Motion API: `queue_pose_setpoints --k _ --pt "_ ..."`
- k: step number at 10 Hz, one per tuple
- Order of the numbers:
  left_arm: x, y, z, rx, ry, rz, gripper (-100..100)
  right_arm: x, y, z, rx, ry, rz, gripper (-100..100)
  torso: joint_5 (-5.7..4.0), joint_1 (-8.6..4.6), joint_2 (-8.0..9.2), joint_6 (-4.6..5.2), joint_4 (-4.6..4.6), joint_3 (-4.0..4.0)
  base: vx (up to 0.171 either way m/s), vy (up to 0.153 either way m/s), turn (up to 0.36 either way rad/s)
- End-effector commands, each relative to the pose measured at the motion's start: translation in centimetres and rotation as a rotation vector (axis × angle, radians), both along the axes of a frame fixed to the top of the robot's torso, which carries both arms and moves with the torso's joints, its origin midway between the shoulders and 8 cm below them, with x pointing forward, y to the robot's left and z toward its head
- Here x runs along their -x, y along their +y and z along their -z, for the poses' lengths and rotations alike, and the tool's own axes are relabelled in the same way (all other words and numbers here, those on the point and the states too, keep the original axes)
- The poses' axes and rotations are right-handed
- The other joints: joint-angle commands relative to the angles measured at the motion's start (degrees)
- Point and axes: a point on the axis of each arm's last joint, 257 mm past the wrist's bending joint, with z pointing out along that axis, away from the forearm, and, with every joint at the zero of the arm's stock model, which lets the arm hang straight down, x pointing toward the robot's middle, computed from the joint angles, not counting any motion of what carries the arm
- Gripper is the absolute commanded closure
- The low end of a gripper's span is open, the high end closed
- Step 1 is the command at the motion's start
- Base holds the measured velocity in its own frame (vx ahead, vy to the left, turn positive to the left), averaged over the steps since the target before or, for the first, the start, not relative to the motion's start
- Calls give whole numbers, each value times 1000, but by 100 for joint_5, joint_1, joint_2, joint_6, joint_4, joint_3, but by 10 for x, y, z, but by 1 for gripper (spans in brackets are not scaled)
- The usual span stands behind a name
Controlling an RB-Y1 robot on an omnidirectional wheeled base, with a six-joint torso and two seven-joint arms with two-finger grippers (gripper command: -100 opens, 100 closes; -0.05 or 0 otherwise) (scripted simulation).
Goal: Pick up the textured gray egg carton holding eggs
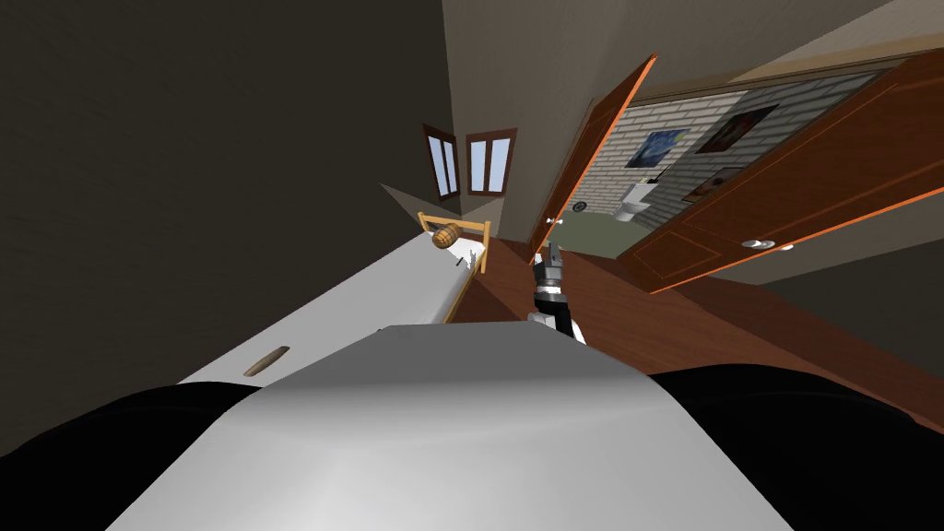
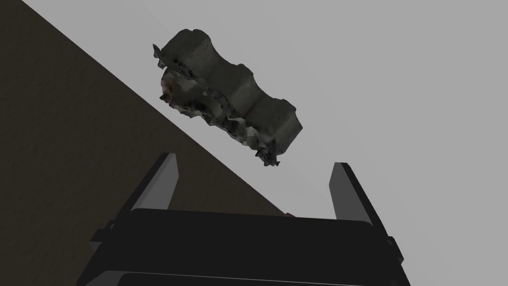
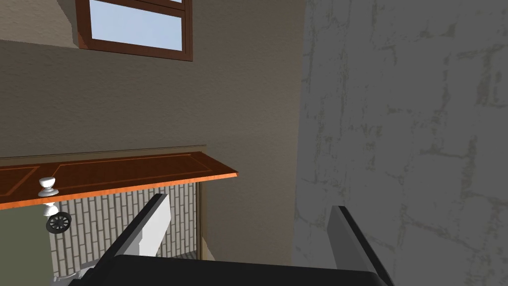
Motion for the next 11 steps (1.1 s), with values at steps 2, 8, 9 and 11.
queue_pose_setpoints --k 2,8,9,11 --pt "-7 0 7 0 0 4 -100 0 0 0 0 0 0 0 1 4 -4 0 -1 -2 13 26 20" --pt "-11 -2 12 0 1 7 100 0 0 0 0 0 0 0 11 28 -14 9 2 -6 8 16 4" --pt "-13 -2 12 -1 -2 9 100 0 0 0 0 0 0 0 13 31 -13 2 -2 -7 0 0 0" --pt "-13 -2 12 -1 -2 10 0 0 0 0 0 0 0 0 13 32 -12 1 -2 -7 0 0 0"
